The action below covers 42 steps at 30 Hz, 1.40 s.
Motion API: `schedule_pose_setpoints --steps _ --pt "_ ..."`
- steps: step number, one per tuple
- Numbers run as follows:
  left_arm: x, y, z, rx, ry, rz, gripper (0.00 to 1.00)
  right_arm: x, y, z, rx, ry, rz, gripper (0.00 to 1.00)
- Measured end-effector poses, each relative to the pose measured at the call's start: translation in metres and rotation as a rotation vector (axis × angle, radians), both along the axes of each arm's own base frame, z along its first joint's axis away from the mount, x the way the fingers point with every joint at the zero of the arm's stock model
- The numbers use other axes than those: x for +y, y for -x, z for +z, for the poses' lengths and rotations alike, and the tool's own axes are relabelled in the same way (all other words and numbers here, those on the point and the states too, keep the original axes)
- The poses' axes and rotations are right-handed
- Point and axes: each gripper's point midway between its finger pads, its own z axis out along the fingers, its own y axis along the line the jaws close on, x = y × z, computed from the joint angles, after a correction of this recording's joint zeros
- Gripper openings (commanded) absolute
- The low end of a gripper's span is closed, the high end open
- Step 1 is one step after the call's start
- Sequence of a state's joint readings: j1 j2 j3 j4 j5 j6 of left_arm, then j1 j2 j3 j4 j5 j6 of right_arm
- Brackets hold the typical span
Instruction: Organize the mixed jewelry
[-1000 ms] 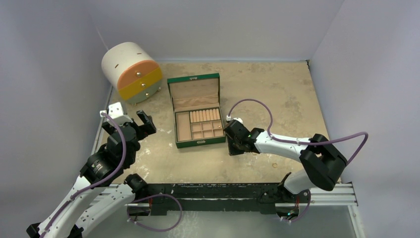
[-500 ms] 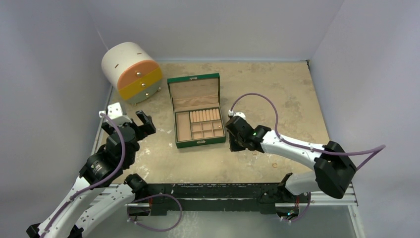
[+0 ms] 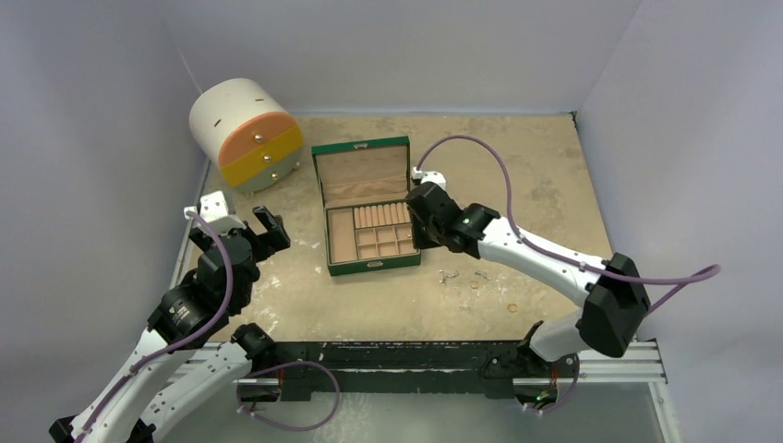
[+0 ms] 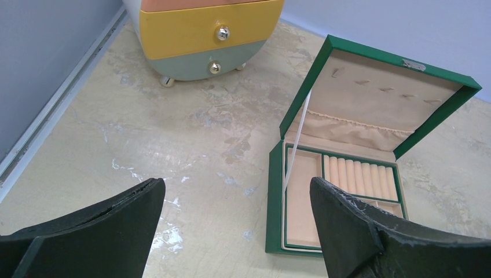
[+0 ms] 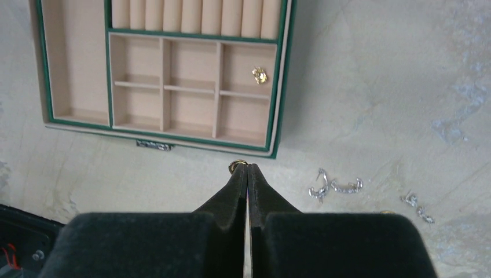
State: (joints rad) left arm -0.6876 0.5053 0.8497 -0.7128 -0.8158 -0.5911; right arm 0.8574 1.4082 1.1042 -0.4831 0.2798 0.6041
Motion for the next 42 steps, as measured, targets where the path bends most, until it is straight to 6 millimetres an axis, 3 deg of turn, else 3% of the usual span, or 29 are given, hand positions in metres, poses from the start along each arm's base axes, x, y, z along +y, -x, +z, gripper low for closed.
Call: schedule_pose_setpoints --steps 6,15,27,35,42 --pt "0.0 0.0 0.0 -0.001 0.001 0.0 0.96 0.017 -0.023 -0.005 -0.008 0.046 -0.001 0.0" --pt "0.0 0.0 0.001 -0.003 0.002 0.0 0.97 0.023 -0.042 -0.033 0.007 0.131 -0.025 0.0" --pt "0.001 0.001 0.002 -0.007 0.006 0.0 0.97 0.034 -0.069 -0.05 0.009 0.163 -0.05 0.0" --pt "0.001 0.001 0.002 -0.008 0.006 0.001 0.98 0.035 -0.074 -0.063 0.027 0.183 -0.055 0.0" --pt "0.001 0.001 0.002 -0.008 0.006 0.002 0.98 0.036 -0.074 -0.063 0.025 0.178 -0.054 0.0"
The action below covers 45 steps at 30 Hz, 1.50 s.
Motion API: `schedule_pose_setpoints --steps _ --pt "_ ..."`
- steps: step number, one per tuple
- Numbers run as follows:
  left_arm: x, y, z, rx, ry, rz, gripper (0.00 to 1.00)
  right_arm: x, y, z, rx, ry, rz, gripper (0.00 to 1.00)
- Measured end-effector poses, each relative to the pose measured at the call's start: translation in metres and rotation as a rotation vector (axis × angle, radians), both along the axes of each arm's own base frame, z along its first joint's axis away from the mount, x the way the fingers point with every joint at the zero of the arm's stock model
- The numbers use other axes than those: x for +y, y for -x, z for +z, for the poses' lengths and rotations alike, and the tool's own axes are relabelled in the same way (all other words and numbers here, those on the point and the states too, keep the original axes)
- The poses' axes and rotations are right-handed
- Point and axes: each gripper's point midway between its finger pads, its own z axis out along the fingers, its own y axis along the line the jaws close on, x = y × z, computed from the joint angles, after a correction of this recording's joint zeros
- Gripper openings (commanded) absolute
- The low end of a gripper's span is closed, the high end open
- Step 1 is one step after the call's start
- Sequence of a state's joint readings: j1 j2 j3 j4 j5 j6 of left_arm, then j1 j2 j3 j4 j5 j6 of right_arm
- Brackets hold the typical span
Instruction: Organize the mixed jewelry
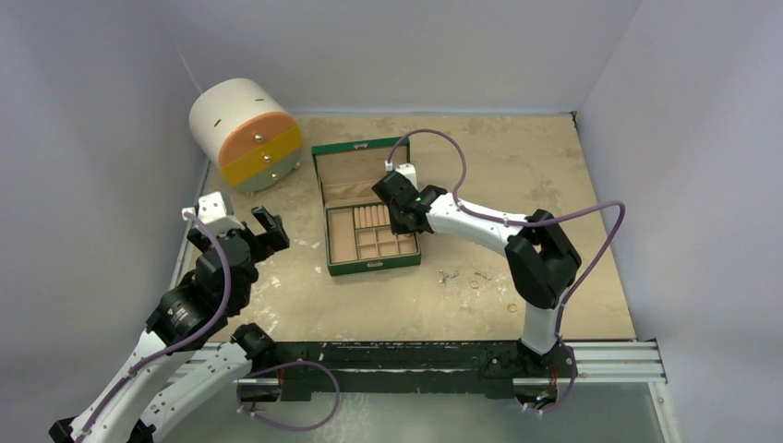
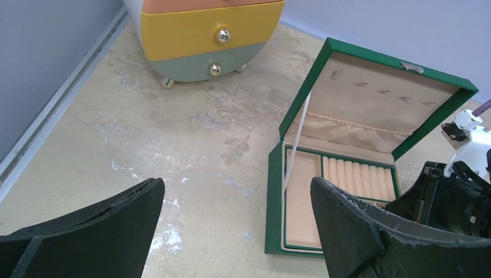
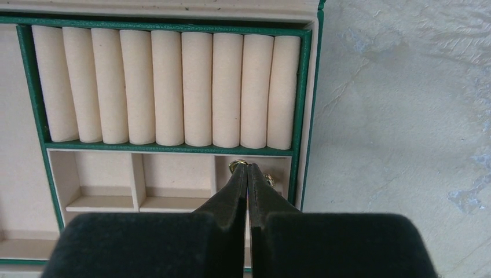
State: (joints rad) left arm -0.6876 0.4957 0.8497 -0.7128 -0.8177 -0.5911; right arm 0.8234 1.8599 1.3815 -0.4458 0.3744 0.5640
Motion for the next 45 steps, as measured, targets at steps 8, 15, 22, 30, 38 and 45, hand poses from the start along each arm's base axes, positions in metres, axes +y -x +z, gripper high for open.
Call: schedule_pose_setpoints --steps 8,15,22,30,38,45 --pt "0.0 0.0 0.0 0.0 -0.001 0.001 0.98 0.001 0.0 0.0 0.0 -0.005 0.0 0.11" --pt "0.0 0.0 0.0 0.0 0.0 0.001 0.98 0.002 0.0 0.0 0.003 -0.009 0.0 0.16" --pt "0.0 0.0 0.0 0.0 0.0 0.001 0.98 -0.001 0.003 0.007 -0.006 -0.021 -0.001 0.16" --pt "0.0 0.0 0.0 0.0 -0.001 0.001 0.98 -0.011 0.011 0.049 -0.072 -0.091 -0.016 0.18" --pt "0.0 0.0 0.0 0.0 -0.001 0.001 0.98 -0.042 0.034 0.064 -0.099 -0.112 -0.056 0.21" --pt "0.0 -0.001 -0.001 0.003 -0.003 0.001 0.98 -0.078 0.064 0.05 -0.078 -0.092 -0.121 0.25"
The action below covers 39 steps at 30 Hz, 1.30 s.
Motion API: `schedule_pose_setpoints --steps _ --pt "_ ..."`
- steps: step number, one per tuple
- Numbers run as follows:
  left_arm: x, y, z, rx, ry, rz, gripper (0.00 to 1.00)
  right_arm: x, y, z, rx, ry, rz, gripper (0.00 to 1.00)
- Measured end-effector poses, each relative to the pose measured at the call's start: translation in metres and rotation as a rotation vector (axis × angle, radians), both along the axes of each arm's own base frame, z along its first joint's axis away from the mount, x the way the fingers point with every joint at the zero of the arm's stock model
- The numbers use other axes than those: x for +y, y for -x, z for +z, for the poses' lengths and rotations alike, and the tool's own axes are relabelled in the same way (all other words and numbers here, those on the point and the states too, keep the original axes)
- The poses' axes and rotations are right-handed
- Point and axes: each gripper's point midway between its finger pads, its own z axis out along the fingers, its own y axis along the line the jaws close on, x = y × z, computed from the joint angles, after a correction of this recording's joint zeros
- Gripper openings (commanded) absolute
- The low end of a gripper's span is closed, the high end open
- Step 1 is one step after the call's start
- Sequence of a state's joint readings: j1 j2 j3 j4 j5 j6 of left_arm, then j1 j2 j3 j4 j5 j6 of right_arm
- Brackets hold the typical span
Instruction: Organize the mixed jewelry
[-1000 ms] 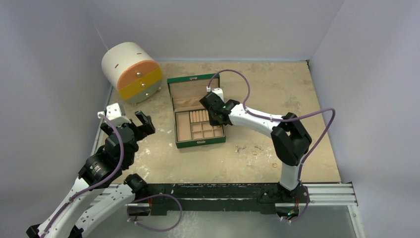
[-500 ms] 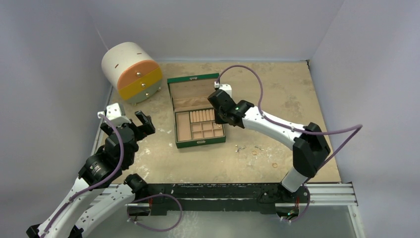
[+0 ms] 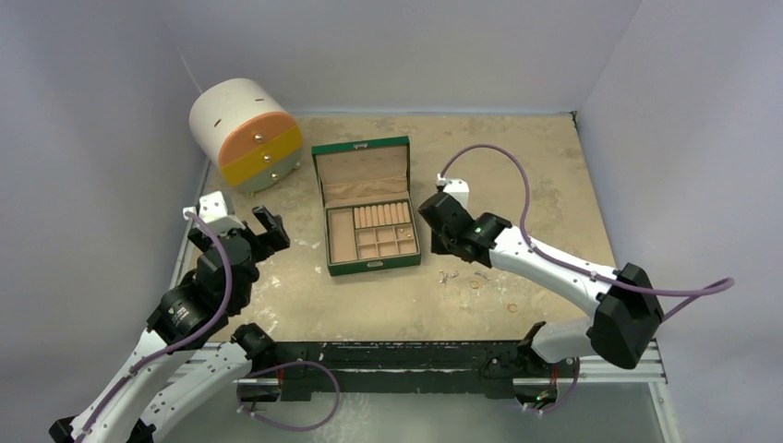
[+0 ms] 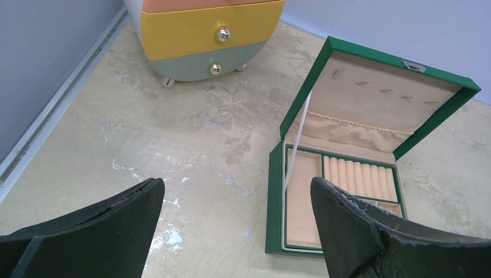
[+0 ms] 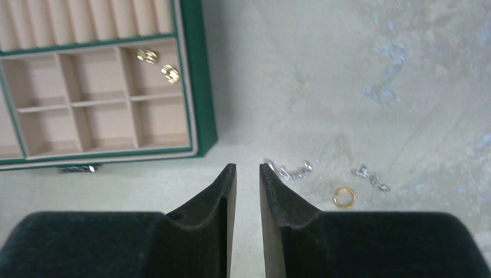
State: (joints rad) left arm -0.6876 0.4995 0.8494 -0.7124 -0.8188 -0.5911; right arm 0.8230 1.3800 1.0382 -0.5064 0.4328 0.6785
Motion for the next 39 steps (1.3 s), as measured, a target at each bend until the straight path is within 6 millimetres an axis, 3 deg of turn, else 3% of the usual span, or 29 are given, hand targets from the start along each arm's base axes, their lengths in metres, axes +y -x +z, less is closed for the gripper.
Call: schedule_pose_setpoints --steps 12,21,31,39 --pt "-0.001 -0.001 -0.002 0.008 -0.006 -0.001 0.98 -0.061 0.048 -0.046 0.116 0.059 -0.172 0.33" --pt "-0.003 -0.003 -0.004 0.018 -0.013 -0.003 0.98 -0.096 0.078 -0.083 0.206 0.078 -0.351 0.33" --pt "-0.003 -0.003 -0.004 0.019 -0.014 -0.003 0.98 -0.109 0.083 -0.096 0.228 0.044 -0.508 0.3" --pt "-0.003 -0.003 -0.004 0.019 -0.014 -0.003 0.98 -0.112 0.074 -0.096 0.212 -0.01 -0.613 0.26"
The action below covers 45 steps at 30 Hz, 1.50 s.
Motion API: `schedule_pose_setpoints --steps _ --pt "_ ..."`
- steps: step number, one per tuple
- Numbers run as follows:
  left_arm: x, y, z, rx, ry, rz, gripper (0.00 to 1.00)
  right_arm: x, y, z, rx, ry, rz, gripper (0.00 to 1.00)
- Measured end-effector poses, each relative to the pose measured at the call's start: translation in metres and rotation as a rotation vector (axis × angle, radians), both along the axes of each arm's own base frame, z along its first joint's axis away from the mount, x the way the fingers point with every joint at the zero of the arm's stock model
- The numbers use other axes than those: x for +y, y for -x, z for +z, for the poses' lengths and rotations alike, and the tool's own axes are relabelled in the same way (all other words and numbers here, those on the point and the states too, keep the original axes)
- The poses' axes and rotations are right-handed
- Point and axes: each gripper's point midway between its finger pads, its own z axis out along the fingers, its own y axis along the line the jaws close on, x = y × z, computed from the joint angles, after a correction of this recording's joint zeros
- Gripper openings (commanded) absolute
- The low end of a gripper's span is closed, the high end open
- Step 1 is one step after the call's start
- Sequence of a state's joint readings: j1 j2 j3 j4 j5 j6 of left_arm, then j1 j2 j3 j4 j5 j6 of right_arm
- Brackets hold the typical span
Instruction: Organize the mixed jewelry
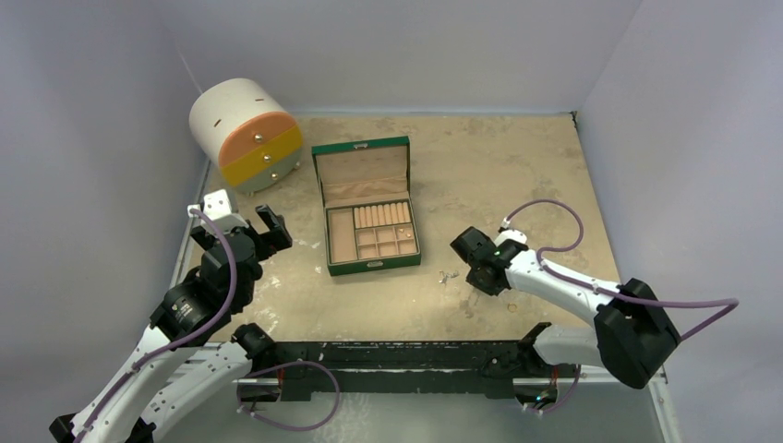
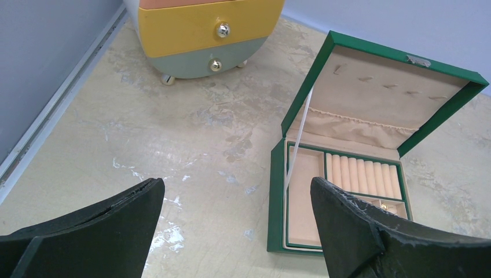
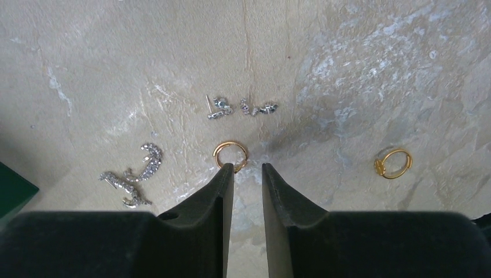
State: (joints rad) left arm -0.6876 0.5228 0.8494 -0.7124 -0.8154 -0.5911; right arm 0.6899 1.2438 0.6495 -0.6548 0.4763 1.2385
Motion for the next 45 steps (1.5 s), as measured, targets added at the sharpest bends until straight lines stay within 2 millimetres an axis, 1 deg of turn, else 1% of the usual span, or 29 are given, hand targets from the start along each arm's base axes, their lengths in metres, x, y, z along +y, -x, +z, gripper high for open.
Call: schedule_pose_setpoints --steps 4,11,19,25,32,35,45 --pt "0.0 0.0 0.0 0.0 0.0 0.0 0.98 0.001 -0.003 -0.004 -0.001 -0.015 -0.034 0.25" --pt "0.0 0.0 0.0 0.0 0.0 0.0 0.98 0.002 -0.001 -0.013 0.025 -0.031 -0.07 0.23" --pt "0.0 0.0 0.0 0.0 0.0 0.0 0.98 0.003 0.002 -0.016 0.037 -0.049 -0.09 0.22" --pt "0.0 0.0 0.0 0.0 0.0 0.0 0.98 0.003 0.002 -0.016 0.036 -0.053 -0.102 0.18" --pt "0.0 0.0 0.0 0.0 0.0 0.0 0.98 0.003 0.002 -0.017 0.033 -0.061 -0.118 0.1" --pt "0.0 0.0 0.0 0.0 0.0 0.0 0.98 0.003 0.002 -0.017 0.033 -0.062 -0.12 0.0" --pt "0.0 0.0 0.0 0.0 0.0 0.0 0.97 0.006 0.001 -0.016 0.009 -0.091 -0.111 0.0"
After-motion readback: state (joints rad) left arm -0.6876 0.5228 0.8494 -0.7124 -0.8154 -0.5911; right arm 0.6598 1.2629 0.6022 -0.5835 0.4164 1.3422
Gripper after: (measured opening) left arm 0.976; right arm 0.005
